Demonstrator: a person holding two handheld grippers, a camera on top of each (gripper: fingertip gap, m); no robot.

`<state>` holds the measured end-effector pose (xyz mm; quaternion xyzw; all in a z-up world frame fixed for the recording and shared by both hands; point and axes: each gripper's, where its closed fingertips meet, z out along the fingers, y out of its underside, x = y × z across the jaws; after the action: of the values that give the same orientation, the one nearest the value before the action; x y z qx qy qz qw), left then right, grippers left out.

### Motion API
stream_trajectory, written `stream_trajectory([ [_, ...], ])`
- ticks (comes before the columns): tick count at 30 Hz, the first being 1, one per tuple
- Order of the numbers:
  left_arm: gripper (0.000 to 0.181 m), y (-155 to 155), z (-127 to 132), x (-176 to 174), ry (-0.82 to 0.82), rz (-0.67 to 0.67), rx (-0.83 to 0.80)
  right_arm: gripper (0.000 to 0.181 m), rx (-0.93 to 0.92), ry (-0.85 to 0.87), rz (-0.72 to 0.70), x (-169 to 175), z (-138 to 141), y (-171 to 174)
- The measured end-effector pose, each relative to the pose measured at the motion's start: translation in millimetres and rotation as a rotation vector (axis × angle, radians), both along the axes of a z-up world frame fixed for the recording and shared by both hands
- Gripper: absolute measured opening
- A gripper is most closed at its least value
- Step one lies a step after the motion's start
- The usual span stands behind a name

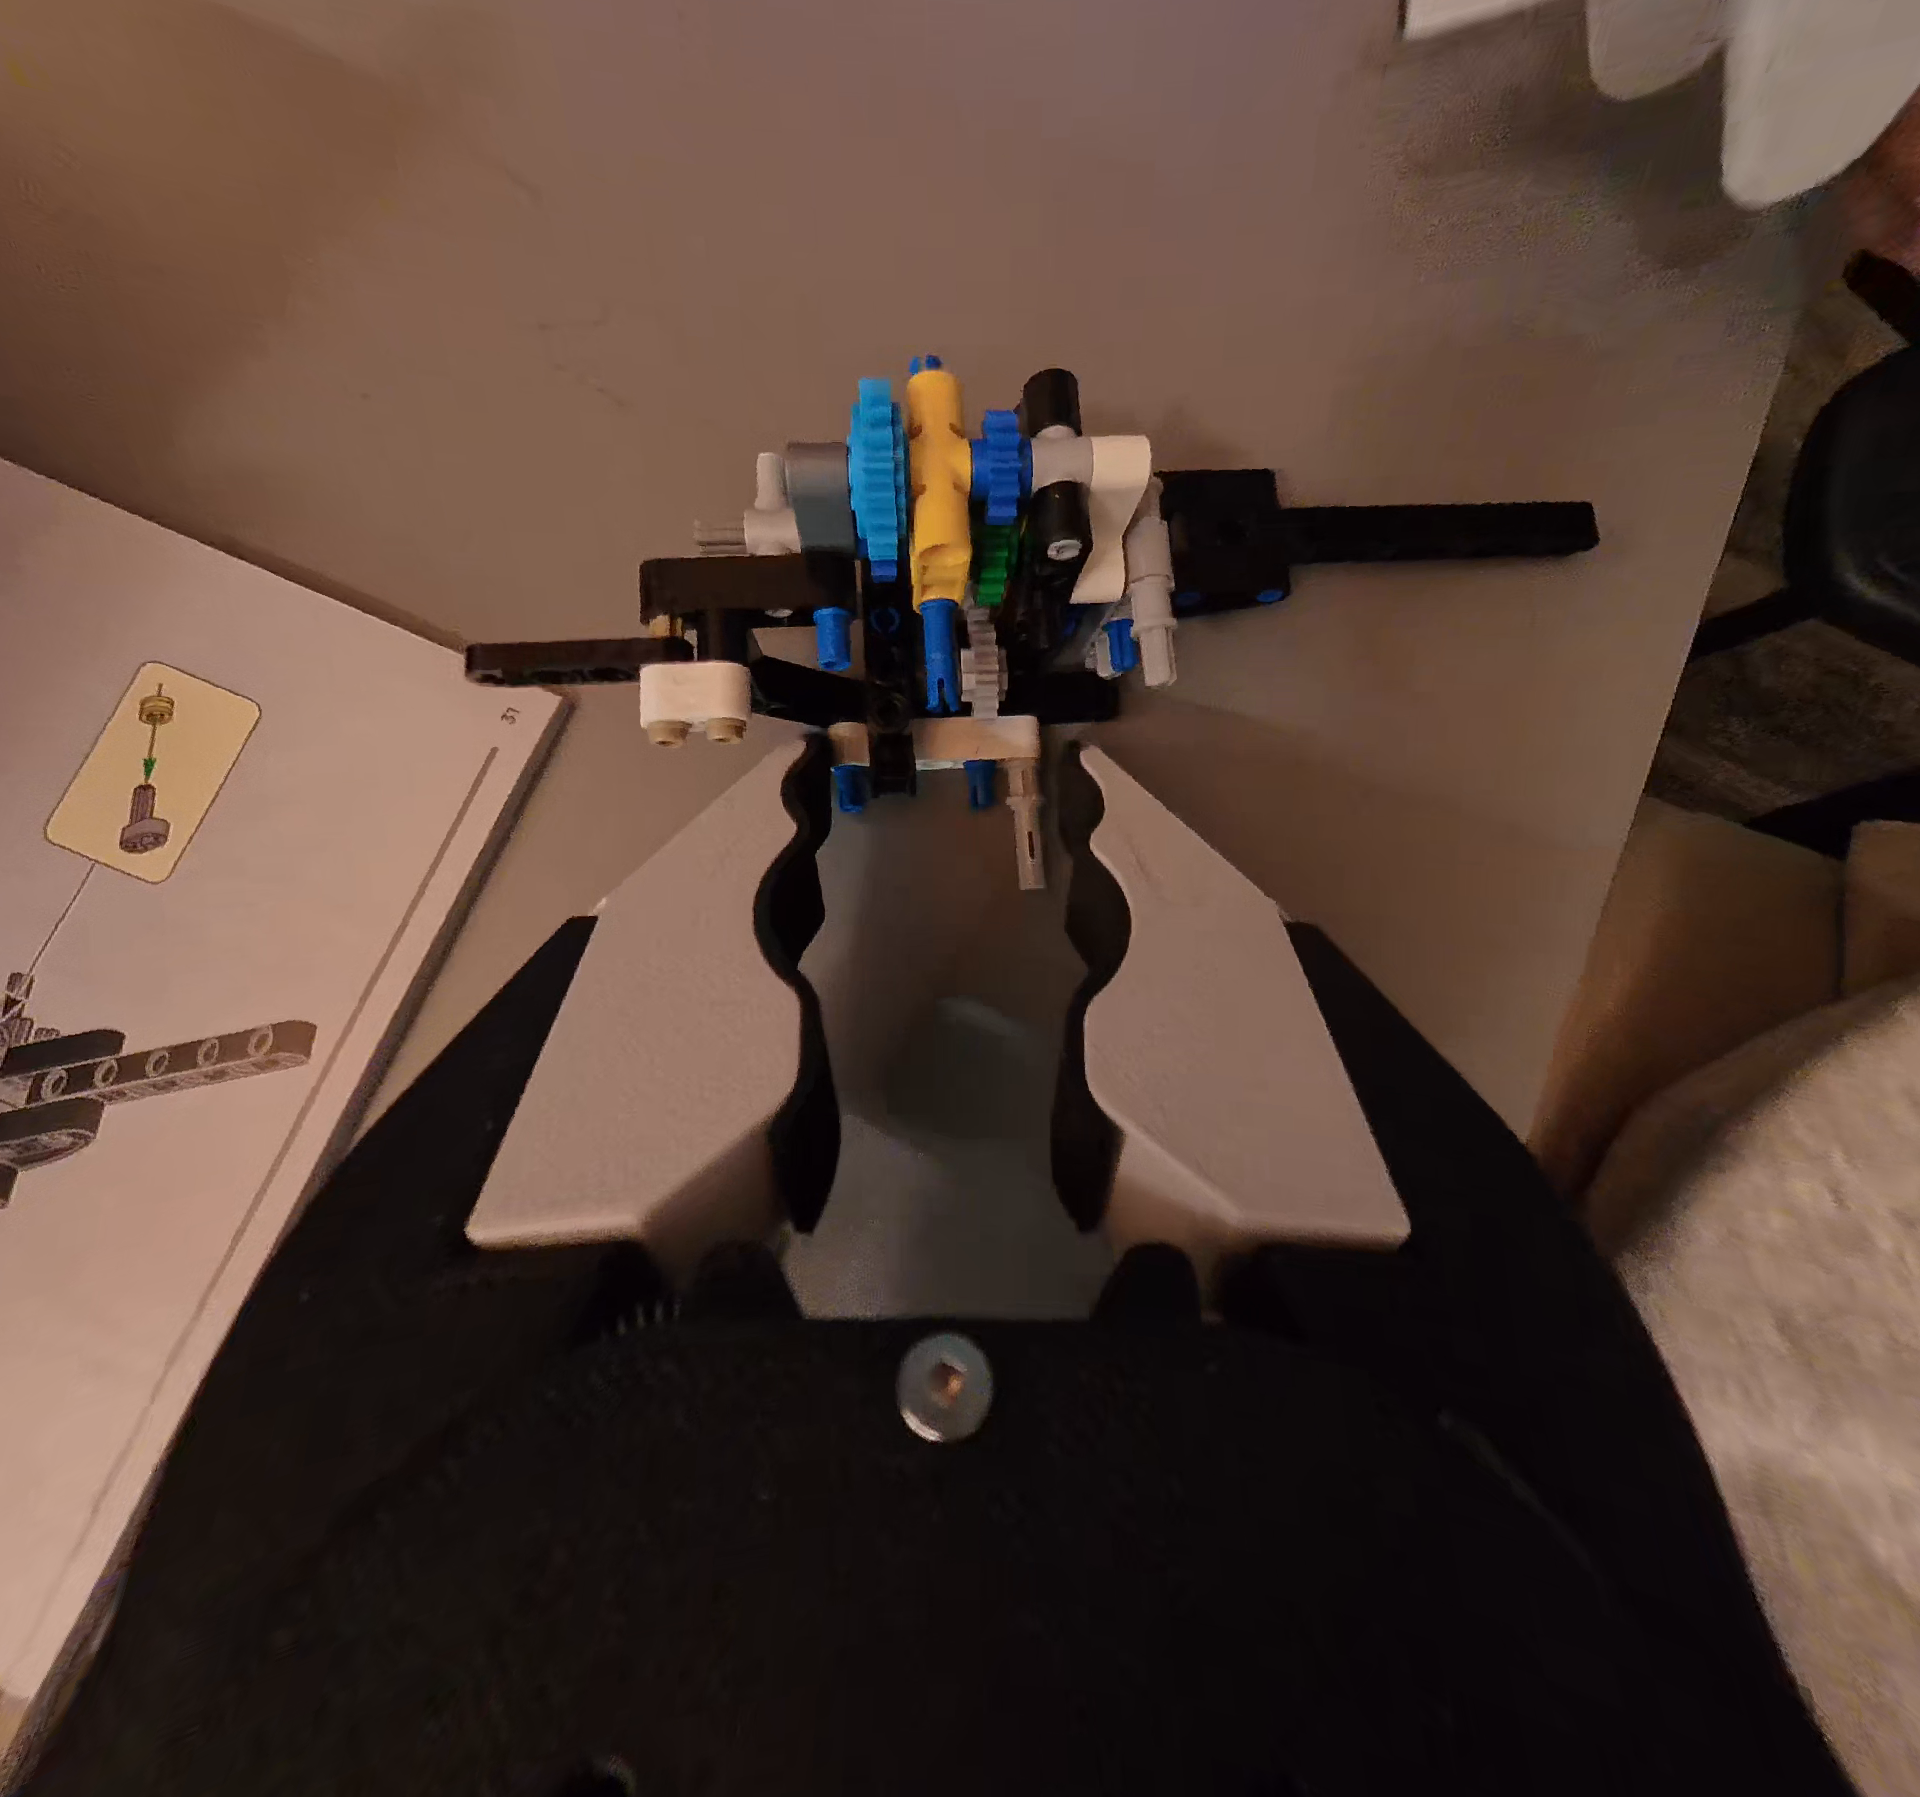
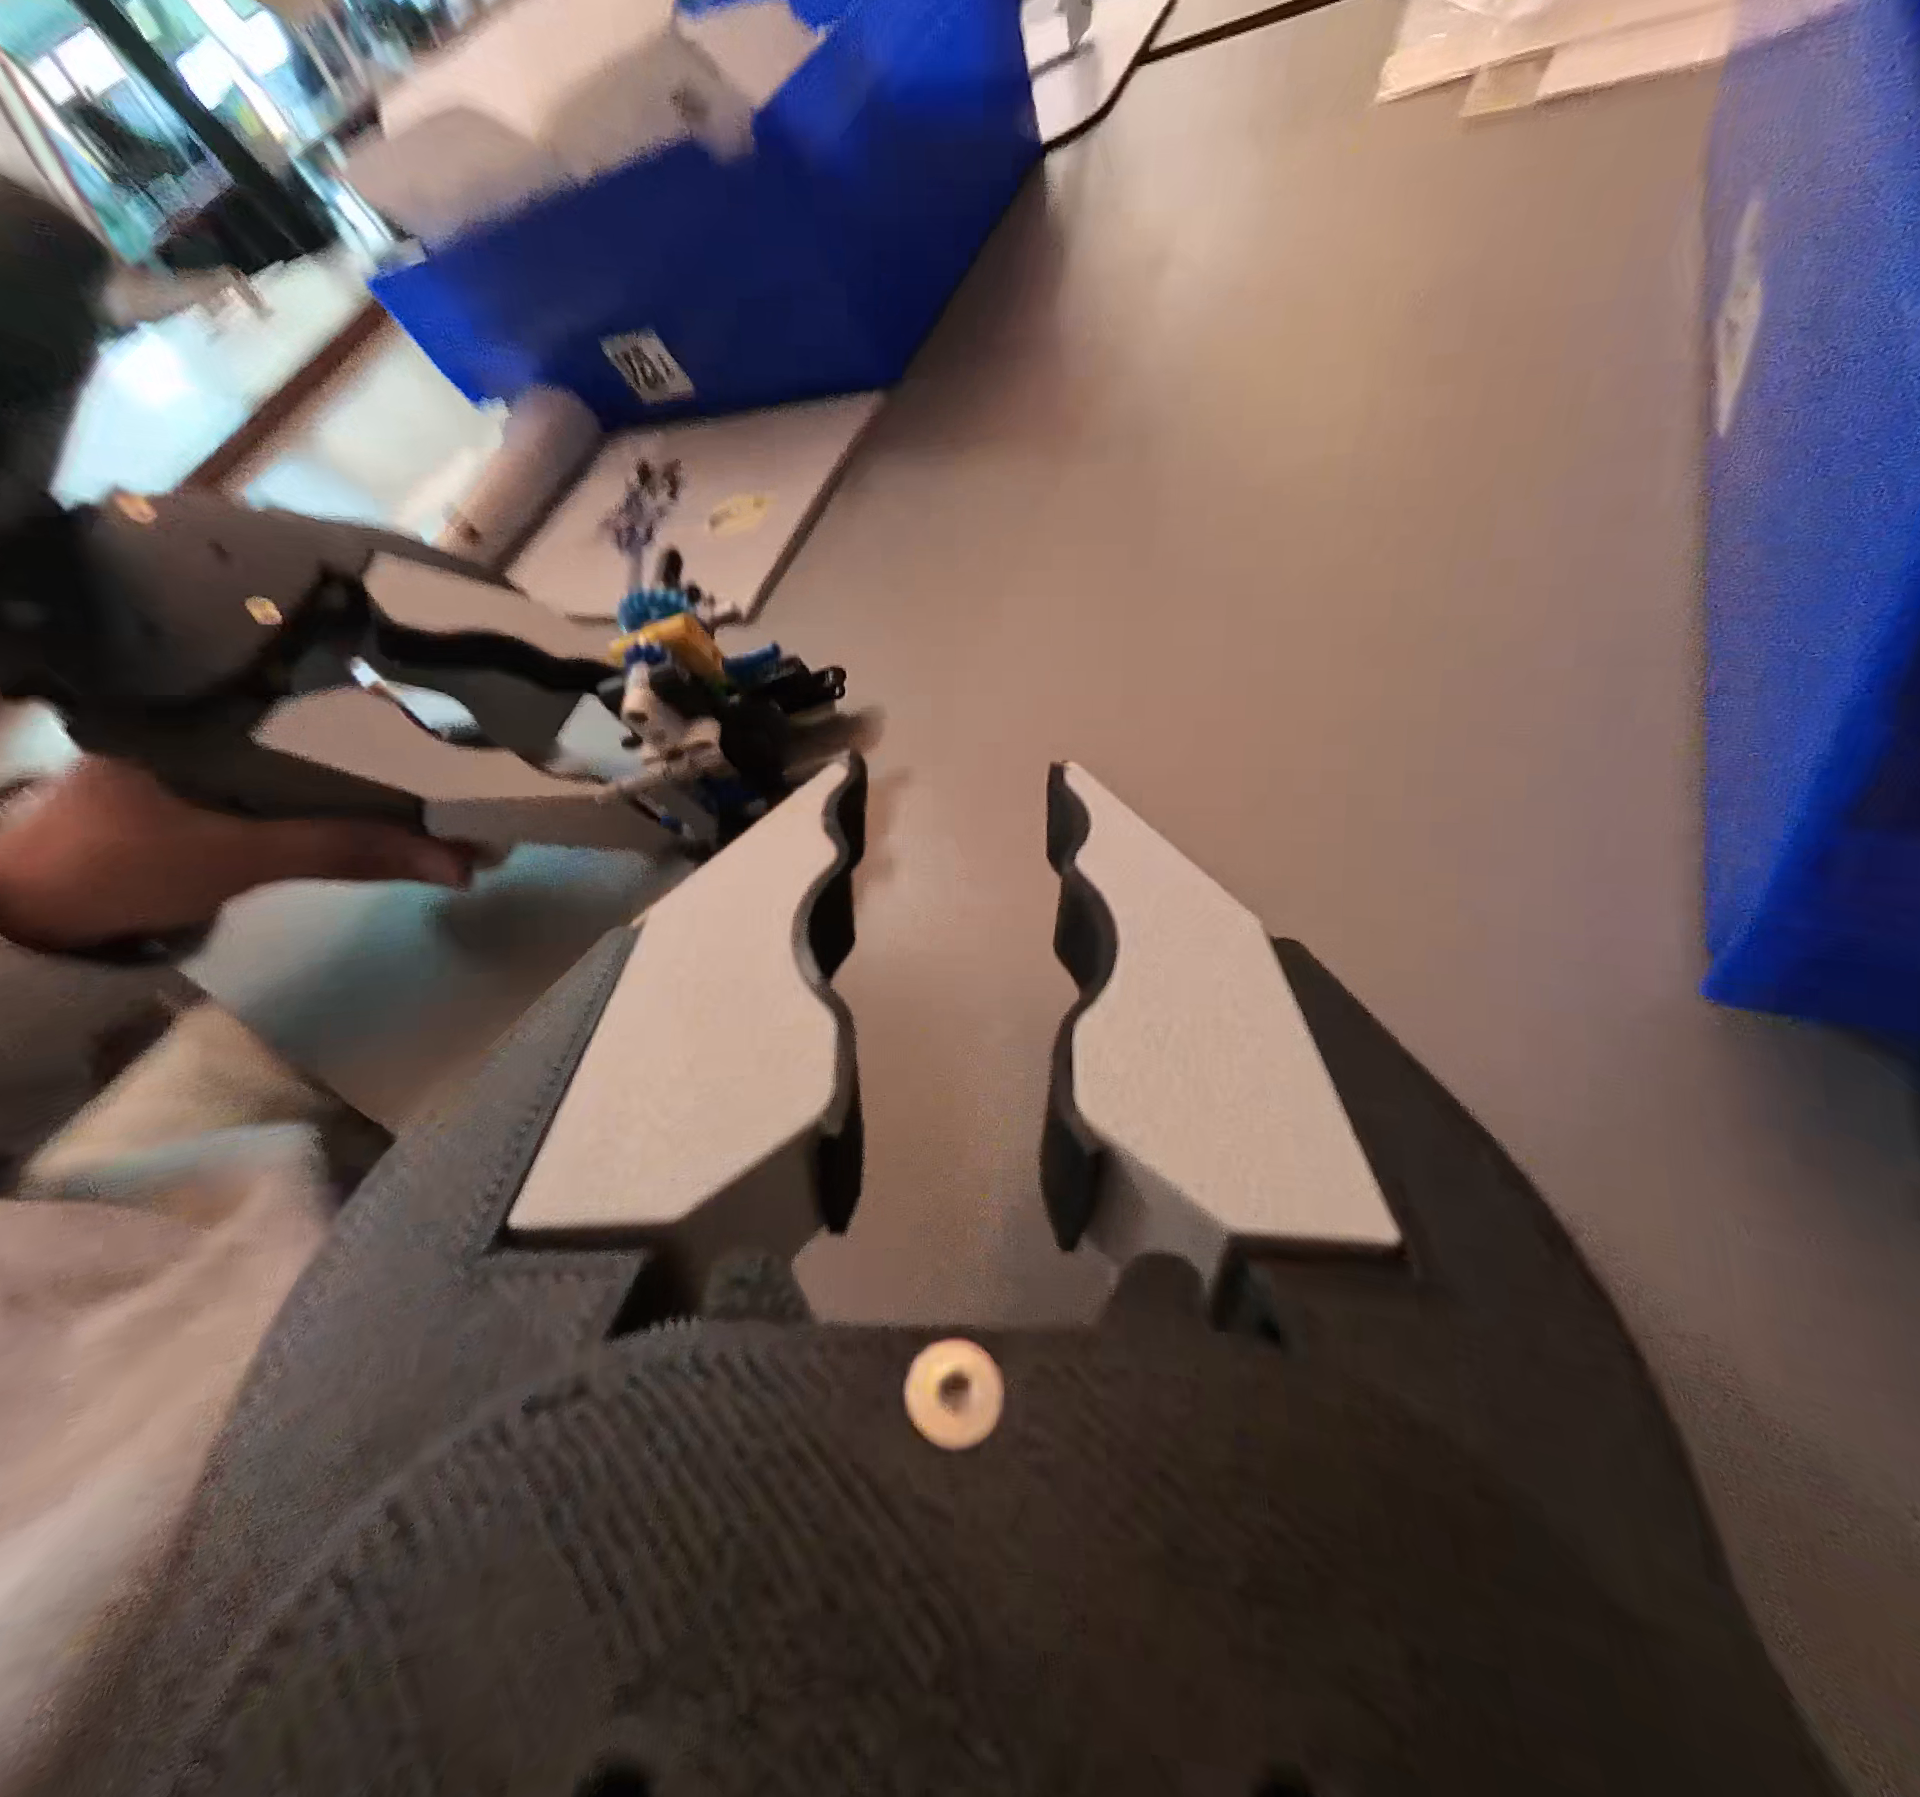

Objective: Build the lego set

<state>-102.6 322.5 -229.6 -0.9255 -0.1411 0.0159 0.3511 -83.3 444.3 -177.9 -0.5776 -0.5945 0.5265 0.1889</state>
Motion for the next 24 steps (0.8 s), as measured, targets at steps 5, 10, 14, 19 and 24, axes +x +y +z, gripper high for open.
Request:
stream_trajectory([
  [5,0.043,-2.5,-0.4,3.3,-0.002,0.012,-0.036,0.033,-0.119,0.005,0.032,2.0,4.2,-1.3],
  [10,0.047,-5.9,-1.3,7.8,0.012,-0.002,-0.081,0.032,-0.107,0.004,0.038,2.3,3.3,-2.3],
  [14,0.053,-6.8,-1.4,7.7,0.008,0.040,-0.090,0.031,-0.128,0.003,0.063,3.6,4.1,-5.3],
  [19,0.080,-5.2,-2.3,-3.0,0.031,0.163,-0.054,0.030,-0.090,-0.002,0.088,4.4,2.5,-11.1],
  [24,0.087,-6.2,-2.7,-6.8,0.033,0.225,-0.010,0.030,-0.094,-0.002,0.083,4.2,2.5,-10.5],
])
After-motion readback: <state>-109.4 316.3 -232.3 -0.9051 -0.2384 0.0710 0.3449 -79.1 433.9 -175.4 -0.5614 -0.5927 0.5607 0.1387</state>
